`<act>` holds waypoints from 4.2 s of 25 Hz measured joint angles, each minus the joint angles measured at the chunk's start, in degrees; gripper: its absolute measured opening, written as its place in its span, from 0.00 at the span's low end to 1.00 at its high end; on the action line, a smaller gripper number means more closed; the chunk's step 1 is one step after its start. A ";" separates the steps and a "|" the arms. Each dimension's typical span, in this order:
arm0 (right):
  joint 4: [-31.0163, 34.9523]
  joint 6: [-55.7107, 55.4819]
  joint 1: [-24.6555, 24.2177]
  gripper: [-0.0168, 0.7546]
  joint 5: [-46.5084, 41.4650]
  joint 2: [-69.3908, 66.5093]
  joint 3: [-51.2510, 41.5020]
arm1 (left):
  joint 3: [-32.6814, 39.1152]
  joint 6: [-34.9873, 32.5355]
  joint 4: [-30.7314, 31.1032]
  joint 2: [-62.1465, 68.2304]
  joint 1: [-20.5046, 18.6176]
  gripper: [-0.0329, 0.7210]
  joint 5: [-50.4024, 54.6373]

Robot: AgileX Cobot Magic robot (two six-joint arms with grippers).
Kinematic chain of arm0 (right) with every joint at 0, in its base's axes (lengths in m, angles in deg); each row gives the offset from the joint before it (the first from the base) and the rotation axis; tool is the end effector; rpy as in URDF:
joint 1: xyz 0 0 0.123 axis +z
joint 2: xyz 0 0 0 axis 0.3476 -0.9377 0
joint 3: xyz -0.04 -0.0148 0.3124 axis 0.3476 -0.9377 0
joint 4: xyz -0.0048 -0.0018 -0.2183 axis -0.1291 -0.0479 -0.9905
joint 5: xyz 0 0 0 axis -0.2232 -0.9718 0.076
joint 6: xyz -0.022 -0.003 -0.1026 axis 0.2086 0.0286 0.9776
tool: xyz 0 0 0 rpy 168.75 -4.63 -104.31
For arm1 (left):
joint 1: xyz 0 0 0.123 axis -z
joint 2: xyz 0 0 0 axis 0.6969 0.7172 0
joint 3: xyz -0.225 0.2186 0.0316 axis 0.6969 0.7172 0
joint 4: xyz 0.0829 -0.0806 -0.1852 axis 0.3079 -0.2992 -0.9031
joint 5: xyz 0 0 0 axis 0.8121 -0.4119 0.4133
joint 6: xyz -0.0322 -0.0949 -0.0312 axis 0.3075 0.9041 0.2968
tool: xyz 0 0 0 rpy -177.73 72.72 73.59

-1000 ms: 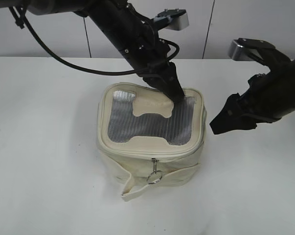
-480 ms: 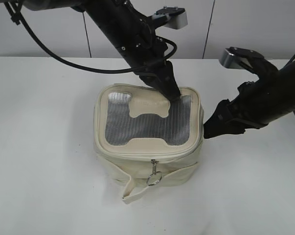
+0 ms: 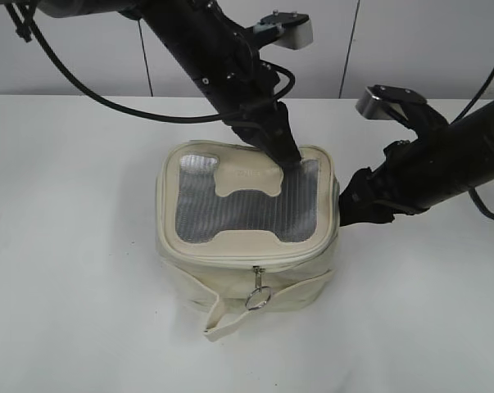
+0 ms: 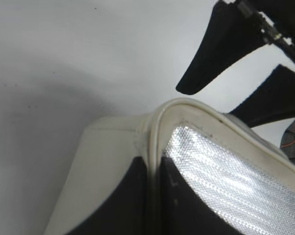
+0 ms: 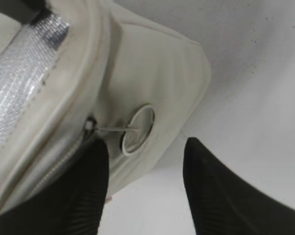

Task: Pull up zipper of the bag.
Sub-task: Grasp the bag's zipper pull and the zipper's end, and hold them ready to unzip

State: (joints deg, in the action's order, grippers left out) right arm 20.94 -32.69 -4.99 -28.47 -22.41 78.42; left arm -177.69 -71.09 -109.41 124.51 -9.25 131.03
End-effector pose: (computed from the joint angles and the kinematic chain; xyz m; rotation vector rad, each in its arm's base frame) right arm 0.2776 0.1248 0.2182 -0.6431 2.5529 0.6662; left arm 0.3330 -0.3006 0.2595 1.5804 2.2975 -0.8176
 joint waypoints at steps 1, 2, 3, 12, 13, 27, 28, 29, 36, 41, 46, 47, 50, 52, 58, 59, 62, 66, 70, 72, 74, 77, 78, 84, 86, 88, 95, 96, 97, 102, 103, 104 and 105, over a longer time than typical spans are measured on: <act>1.07 1.49 0.00 0.52 0.00 -0.38 0.00 | 0.00 0.00 0.07 0.00 0.00 0.09 0.00; 2.33 3.08 0.00 0.50 0.00 -0.50 -0.05 | 0.00 0.00 0.28 0.00 0.00 0.09 0.00; 3.65 4.43 0.00 0.47 0.00 -0.63 -0.12 | 0.00 0.00 0.40 0.00 0.00 0.09 0.00; 7.24 6.93 0.00 0.03 -1.52 -0.69 -0.18 | 0.00 0.05 0.52 0.00 0.00 0.09 0.01; 6.82 5.97 0.00 0.03 -1.54 -0.62 -0.18 | 0.00 0.03 0.52 0.00 0.00 0.09 0.01; -11.12 -13.86 0.00 0.03 -5.70 6.68 -0.18 | 0.00 0.03 0.28 0.00 0.05 0.09 0.29; -11.26 -13.99 0.00 0.03 -6.44 6.68 -0.12 | 0.00 0.03 0.21 0.00 0.05 0.09 0.29; -11.67 -14.05 0.00 0.03 -7.52 6.68 -0.12 | 0.00 0.03 0.26 0.00 0.05 0.09 0.29; -12.08 -14.05 0.00 0.03 -11.59 6.68 -0.12 | 0.00 0.03 0.32 0.00 0.05 0.09 0.29; -12.19 -14.05 0.11 0.03 -13.19 6.80 -0.12 | 0.00 0.03 0.32 0.00 0.05 0.09 0.29; -12.30 -14.11 2.68 0.03 -14.04 8.04 -0.12 | 0.00 0.03 0.38 0.00 0.05 0.09 0.29; -12.30 -14.11 3.42 0.03 -13.71 8.16 -0.12 | 0.00 0.03 0.38 0.00 0.05 0.09 0.29; -12.30 -14.17 4.72 0.03 -12.44 8.27 -0.12 | 0.00 0.03 0.38 0.00 0.05 0.09 0.29; -13.28 -15.86 4.84 0.03 -11.05 8.27 -0.12 | 0.00 0.03 0.38 0.00 0.05 0.09 0.29; -20.19 -23.22 4.84 0.07 -5.26 8.27 -0.12 | 0.00 0.03 0.38 0.00 0.05 0.09 0.29; -20.34 -23.74 4.74 0.11 -4.33 8.27 -0.12 | 0.00 0.03 0.38 0.00 0.05 0.09 0.29; -20.42 -24.21 3.51 0.36 -2.69 8.27 -0.12 | 0.00 0.03 0.38 0.00 0.05 0.09 0.29; -20.79 -21.09 1.65 0.63 -1.82 8.27 -0.12 | 0.00 0.03 0.38 0.00 0.05 0.09 0.29; -20.34 -17.82 1.53 0.68 -1.63 8.27 -0.12 | 0.00 0.03 0.38 0.00 0.05 0.09 0.29; -18.33 -15.56 1.46 0.68 -1.63 8.27 -0.12 | 0.00 0.03 0.38 0.00 0.05 0.09 0.29; -16.29 -13.15 1.46 0.68 -1.35 8.27 -0.12 | 0.00 0.03 0.38 0.00 0.05 0.09 0.29; -15.20 -11.12 1.46 0.68 0.21 8.15 -0.12 | 0.00 0.03 0.38 0.00 0.05 0.09 0.29; -15.00 -10.28 1.46 0.68 0.39 7.81 -0.12 | 0.00 0.03 0.38 0.00 0.05 0.09 0.29; -12.10 -7.07 1.46 0.68 1.86 2.53 -0.12 | 0.00 0.03 0.32 0.00 0.05 0.09 0.29; -9.35 -4.53 1.46 0.68 1.80 2.16 0.14 | 0.00 0.03 0.32 0.00 0.05 0.09 0.29; -7.21 -1.84 1.53 0.68 1.80 2.16 0.29 | 0.00 0.03 0.32 0.00 0.05 0.09 0.29; -2.31 3.84 1.64 0.58 3.17 -1.05 0.93 | 0.00 0.03 0.55 0.00 0.05 0.09 0.23; -1.18 5.04 1.64 0.52 3.17 -1.56 1.17 | 0.00 0.03 0.60 0.00 0.00 0.09 0.23; -0.09 6.18 1.64 0.46 3.17 -1.86 1.32 | 0.00 0.03 0.60 0.00 0.00 0.09 0.23; 4.70 10.88 1.70 0.05 2.65 -2.00 1.68 | 0.00 0.03 0.60 0.00 0.00 0.09 0.29; 4.70 10.75 1.70 0.04 2.57 -2.00 1.68 | 0.00 0.03 0.60 0.00 0.00 0.09 0.29; 4.55 10.16 1.70 0.03 2.57 -2.00 1.68 | 0.00 0.03 0.60 0.00 0.00 0.09 0.29; 3.98 8.74 1.70 0.03 2.57 -2.00 1.68 | 0.00 0.03 0.60 0.00 0.00 0.09 0.29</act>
State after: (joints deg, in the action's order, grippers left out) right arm 24.92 -23.95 -3.29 -25.90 -24.41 80.09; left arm -177.69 -71.06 -108.80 124.51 -9.25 131.32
